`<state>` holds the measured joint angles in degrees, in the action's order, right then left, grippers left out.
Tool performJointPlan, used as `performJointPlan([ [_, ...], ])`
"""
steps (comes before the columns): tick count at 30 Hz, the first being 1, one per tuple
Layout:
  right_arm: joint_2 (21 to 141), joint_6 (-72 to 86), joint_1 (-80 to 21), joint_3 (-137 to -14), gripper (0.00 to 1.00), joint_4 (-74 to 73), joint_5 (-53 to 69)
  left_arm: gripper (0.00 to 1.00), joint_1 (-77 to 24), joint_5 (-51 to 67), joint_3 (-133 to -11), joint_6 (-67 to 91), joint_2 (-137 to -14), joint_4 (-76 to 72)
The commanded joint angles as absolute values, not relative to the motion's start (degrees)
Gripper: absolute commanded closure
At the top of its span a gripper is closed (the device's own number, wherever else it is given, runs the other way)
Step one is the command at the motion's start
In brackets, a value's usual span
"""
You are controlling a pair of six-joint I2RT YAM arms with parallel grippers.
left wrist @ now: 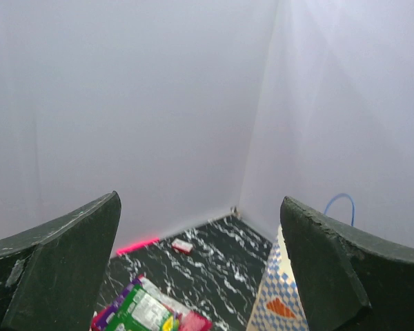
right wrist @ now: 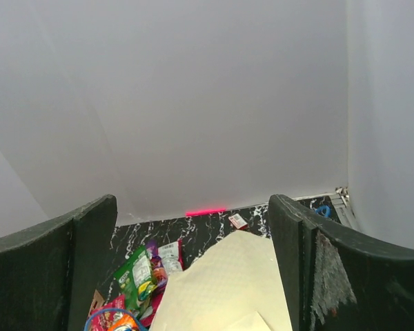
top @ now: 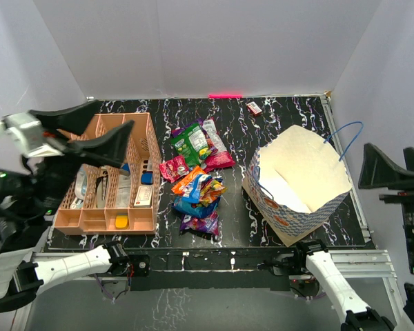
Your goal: Take the snacks out of the paper bag
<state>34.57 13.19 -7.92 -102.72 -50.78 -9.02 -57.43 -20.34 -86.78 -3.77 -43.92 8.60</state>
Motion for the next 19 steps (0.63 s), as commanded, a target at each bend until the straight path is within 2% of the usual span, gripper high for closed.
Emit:
performJointPlan([
  [1, 44.4, 11.4, -8.3, -104.5, 0.04, -45.9, -3.1, 0.02, -57.1, -25.9, -87.8, -8.1, -43.1, 6.4],
  [8, 52.9, 10.3, -8.4, -104.9, 0.02, -42.4, -0.5, 0.02, -57.1, -29.5, -91.1, -9.6, -43.4, 8.6],
  [19, 53.3, 13.1, -8.3, -105.5, 0.02, -41.9, -5.1, 0.02, -57.0, -30.1, -90.3, -9.9, -43.7, 8.3],
])
